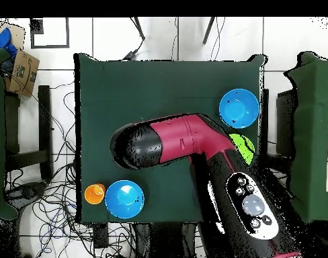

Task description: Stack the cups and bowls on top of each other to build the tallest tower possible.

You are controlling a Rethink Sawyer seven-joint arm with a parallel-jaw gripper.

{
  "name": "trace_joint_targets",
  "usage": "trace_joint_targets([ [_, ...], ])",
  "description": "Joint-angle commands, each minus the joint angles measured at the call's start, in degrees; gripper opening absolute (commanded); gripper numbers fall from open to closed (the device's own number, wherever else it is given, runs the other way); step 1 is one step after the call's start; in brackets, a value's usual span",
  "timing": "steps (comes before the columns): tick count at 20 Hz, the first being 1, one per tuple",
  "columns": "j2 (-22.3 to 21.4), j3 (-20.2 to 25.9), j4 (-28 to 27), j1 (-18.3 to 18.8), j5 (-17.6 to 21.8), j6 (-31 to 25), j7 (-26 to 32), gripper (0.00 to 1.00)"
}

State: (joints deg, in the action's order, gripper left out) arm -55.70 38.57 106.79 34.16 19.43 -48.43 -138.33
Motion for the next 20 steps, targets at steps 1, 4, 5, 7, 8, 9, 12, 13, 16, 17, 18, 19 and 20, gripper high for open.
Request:
trace_joint_targets([
  [1, 3.5, 2.2, 2.4, 0.3, 3.9, 2.3, 11.1, 1.0],
  [4, 3.7, 2.5, 2.5, 0.5, 4.0, 2.4, 11.0, 1.0],
  [5, 3.7, 2.6, 2.5, 0.6, 4.0, 2.4, 11.0, 1.0],
  [7, 3.8, 2.7, 2.5, 0.7, 4.1, 2.3, 11.0, 1.0],
  [8, 3.8, 2.8, 2.5, 0.7, 4.1, 2.4, 11.0, 1.0],
  [9, 3.8, 2.9, 2.5, 0.8, 4.1, 2.3, 10.9, 1.0],
  [12, 3.9, 3.0, 2.5, 0.9, 4.2, 2.2, 11.0, 1.0],
  [13, 3.9, 3.1, 2.5, 0.9, 4.3, 2.3, 11.0, 1.0],
  [16, 4.0, 3.2, 2.5, 1.0, 4.4, 2.4, 11.1, 1.0],
  [17, 4.0, 3.2, 2.5, 1.1, 4.5, 2.5, 11.1, 1.0],
  [18, 4.1, 3.3, 2.6, 1.1, 4.5, 2.6, 11.1, 1.0],
  [19, 4.1, 3.3, 2.6, 1.2, 4.6, 2.6, 11.2, 1.0],
  [20, 4.0, 3.4, 2.7, 1.2, 4.6, 2.7, 11.2, 1.0],
])
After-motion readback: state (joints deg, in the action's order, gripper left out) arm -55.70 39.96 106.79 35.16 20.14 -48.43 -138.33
